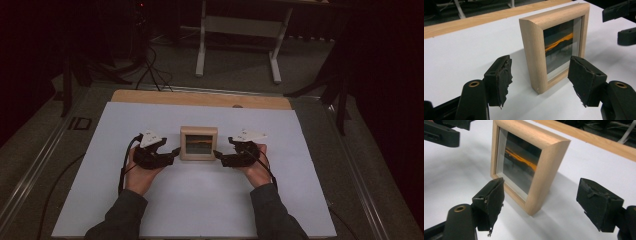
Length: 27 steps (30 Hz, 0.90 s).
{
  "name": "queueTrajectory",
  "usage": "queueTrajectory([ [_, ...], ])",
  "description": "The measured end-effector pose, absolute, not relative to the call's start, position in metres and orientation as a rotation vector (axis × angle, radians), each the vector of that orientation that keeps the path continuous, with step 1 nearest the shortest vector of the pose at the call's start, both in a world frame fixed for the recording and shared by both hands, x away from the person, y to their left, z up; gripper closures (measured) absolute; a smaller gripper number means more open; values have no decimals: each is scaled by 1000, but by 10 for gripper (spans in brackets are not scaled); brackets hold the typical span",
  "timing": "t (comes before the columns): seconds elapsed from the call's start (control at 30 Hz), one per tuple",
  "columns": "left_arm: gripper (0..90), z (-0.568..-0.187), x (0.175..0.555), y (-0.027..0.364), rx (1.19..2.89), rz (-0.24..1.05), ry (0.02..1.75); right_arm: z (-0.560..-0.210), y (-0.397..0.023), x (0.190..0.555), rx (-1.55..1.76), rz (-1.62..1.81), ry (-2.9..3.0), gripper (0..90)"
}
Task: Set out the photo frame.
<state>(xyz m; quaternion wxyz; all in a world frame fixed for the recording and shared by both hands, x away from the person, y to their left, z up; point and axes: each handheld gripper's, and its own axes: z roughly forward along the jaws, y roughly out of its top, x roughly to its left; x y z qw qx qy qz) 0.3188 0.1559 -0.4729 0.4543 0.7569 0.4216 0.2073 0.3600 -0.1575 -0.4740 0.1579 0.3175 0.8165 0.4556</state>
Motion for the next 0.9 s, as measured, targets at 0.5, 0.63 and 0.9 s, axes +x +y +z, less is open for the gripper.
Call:
queueTrajectory([
  [0.5, 347, -469, 289, 195, 1852, 569, 1019, -462, -203, 322, 867, 1347, 2243, 229],
  [0.63, 345, -470, 283, 204, 1842, 587, 1029, -462, -213, 311, 866, 1331, 2237, 229],
  [0.9, 342, -470, 267, 222, 1825, 618, 1047, -469, -238, 295, 914, 1339, 2189, 230],
])
